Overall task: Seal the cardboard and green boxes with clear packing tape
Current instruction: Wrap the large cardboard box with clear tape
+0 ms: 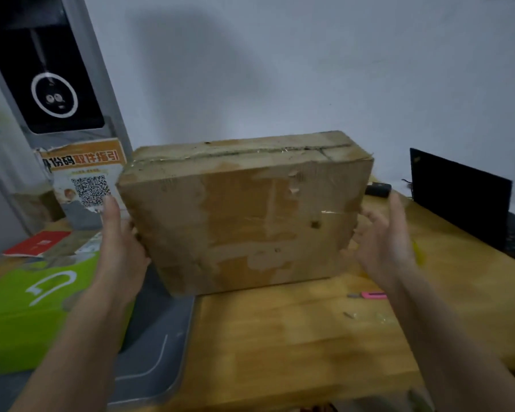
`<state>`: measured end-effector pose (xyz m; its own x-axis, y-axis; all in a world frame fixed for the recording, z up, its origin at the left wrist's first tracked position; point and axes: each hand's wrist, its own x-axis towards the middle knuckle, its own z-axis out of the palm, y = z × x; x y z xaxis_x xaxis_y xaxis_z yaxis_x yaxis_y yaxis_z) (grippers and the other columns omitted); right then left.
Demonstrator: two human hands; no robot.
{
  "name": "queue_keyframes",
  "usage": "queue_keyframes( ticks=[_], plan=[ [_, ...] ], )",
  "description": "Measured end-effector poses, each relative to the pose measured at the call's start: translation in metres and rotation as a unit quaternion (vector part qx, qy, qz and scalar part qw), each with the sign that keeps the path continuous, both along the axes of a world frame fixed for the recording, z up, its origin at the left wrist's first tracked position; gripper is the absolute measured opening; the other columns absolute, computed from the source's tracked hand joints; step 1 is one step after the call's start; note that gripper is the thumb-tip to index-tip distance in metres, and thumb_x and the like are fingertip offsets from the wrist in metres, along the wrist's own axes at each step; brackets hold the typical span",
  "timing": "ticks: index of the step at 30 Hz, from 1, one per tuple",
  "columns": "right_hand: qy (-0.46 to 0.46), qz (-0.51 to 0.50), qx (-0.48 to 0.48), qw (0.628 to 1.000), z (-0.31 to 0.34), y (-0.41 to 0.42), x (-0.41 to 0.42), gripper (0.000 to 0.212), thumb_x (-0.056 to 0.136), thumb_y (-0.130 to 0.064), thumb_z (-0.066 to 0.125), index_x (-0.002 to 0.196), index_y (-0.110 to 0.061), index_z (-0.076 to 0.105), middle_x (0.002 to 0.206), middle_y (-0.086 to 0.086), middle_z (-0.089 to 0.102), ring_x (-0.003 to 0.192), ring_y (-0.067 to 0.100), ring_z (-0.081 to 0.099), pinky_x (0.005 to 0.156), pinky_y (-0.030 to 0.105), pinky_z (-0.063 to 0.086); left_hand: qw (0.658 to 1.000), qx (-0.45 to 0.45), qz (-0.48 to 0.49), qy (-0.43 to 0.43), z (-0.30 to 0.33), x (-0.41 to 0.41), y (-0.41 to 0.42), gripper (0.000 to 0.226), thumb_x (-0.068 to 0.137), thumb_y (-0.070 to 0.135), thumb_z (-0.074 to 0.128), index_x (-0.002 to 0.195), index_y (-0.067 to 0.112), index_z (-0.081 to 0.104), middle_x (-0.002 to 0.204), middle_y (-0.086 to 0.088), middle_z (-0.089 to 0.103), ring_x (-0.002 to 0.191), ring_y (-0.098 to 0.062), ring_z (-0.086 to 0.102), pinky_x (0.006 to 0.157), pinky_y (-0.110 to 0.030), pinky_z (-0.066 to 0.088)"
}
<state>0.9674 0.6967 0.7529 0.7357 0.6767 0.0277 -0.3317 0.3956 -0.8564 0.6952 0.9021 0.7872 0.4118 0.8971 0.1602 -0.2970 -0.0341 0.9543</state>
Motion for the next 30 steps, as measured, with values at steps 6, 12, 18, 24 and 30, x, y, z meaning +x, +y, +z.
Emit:
queue_keyframes(
  ticks=[6, 12, 18, 24, 30],
  plan=[
    [0.005, -0.046, -0.011, 0.999, 0.005, 0.003, -0.012, 0.075, 0.087, -0.074, 0.033, 0.118, -0.011, 0.058, 0.121, 0.013, 0.062, 0.115, 0.031, 0.057, 0.099, 0.065, 0.039, 0.999, 0.013, -0.039, 0.010, 0.018, -0.016, -0.007, 0.075, 0.082, 0.080, 0.021, 0.122, 0.033, 0.064, 0.125, 0.004, 0.066, 0.124, -0.025, 0.054, 0.099, -0.060, 0.041],
    [-0.057, -0.060, 0.022, 0.996, 0.026, 0.009, -0.013, 0.056, 0.096, -0.063, 0.029, 0.086, -0.034, 0.076, 0.100, -0.007, 0.073, 0.109, 0.018, 0.061, 0.100, 0.047, 0.044, 0.994, 0.076, -0.049, 0.068, 0.048, -0.029, -0.002, 0.067, 0.065, 0.053, 0.079, 0.127, 0.037, 0.058, 0.110, 0.007, 0.073, 0.097, -0.015, 0.069, 0.085, -0.038, 0.049],
    [-0.443, -0.213, -0.211, 0.845, 0.072, 0.010, -0.003, 0.059, 0.098, -0.059, 0.028, 0.142, -0.023, 0.043, 0.155, 0.001, 0.034, 0.142, 0.017, 0.030, 0.118, 0.037, 0.021, 0.976, 0.126, 0.015, 0.179, 0.076, -0.012, 0.006, 0.085, 0.071, 0.034, 0.073, 0.147, 0.033, 0.035, 0.115, 0.006, 0.057, 0.099, -0.016, 0.059, 0.075, -0.032, 0.048],
    [-0.673, -0.067, -0.446, 0.586, 0.098, 0.064, -0.022, 0.107, 0.074, -0.079, -0.001, 0.154, -0.008, -0.006, 0.161, 0.012, -0.013, 0.149, 0.023, -0.013, 0.119, 0.036, -0.005, 0.943, 0.176, 0.052, 0.279, 0.084, 0.010, 0.009, 0.075, 0.084, 0.044, 0.070, 0.143, 0.021, 0.031, 0.113, 0.003, 0.052, 0.087, -0.007, 0.052, 0.064, -0.026, 0.043],
    [-0.755, 0.014, -0.375, 0.538, 0.106, 0.100, -0.081, 0.097, 0.085, -0.075, 0.007, 0.153, -0.007, -0.008, 0.160, 0.009, -0.016, 0.148, 0.022, -0.015, 0.120, 0.037, -0.006, 0.934, 0.171, 0.083, 0.301, 0.091, 0.021, 0.013, 0.061, 0.094, 0.045, 0.058, 0.142, 0.018, 0.032, 0.104, 0.002, 0.050, 0.086, -0.015, 0.053, 0.069, -0.032, 0.046]
  ],
)
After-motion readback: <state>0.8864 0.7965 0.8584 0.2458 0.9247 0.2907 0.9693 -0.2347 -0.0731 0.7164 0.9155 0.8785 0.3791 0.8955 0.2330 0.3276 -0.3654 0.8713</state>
